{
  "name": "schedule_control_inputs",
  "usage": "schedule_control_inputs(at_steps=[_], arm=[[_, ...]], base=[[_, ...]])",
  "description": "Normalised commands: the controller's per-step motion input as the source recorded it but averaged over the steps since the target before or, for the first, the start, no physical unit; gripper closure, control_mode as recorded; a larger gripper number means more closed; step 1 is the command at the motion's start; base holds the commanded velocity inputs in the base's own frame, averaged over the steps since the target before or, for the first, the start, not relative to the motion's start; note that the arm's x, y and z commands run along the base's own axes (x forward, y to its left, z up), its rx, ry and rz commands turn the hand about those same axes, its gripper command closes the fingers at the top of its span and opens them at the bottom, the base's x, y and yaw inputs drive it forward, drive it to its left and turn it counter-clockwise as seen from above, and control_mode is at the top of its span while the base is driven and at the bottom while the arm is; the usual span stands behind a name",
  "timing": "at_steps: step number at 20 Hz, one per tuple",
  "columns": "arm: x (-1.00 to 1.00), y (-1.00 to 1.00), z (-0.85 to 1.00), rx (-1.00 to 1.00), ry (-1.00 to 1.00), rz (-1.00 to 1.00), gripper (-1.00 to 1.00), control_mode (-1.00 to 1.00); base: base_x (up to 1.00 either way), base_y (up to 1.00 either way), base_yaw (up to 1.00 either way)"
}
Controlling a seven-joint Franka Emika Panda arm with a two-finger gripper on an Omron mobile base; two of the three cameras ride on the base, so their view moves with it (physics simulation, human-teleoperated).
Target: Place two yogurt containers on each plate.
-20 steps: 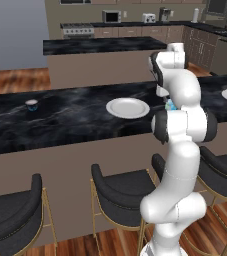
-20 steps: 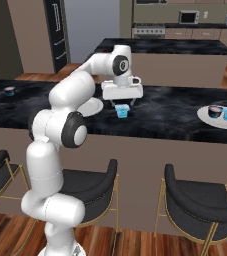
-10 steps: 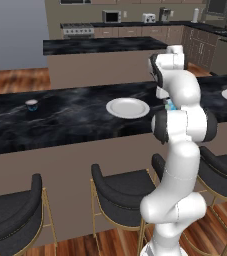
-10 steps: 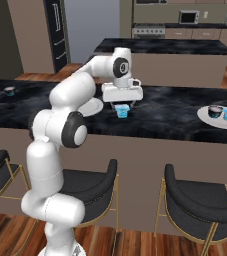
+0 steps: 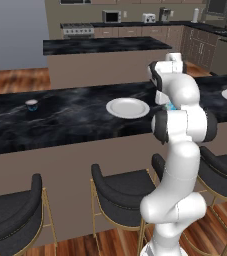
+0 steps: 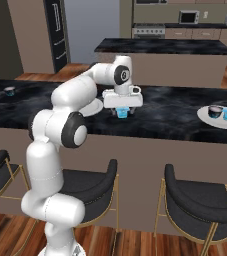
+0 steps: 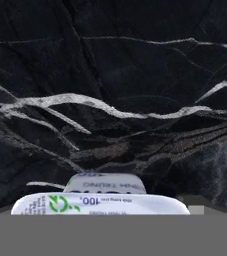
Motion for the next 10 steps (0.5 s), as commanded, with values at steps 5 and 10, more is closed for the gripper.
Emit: schedule_control_inputs(at_steps=[5, 10], arm=[[0.0, 0.0, 0.0, 0.0, 0.0, 0.0, 1.0, -1.0], [0.0, 0.0, 0.0, 0.0, 0.0, 0.0, 1.0, -1.0]], base=[[0.0, 0.0, 0.0], [0.0, 0.0, 0.0]])
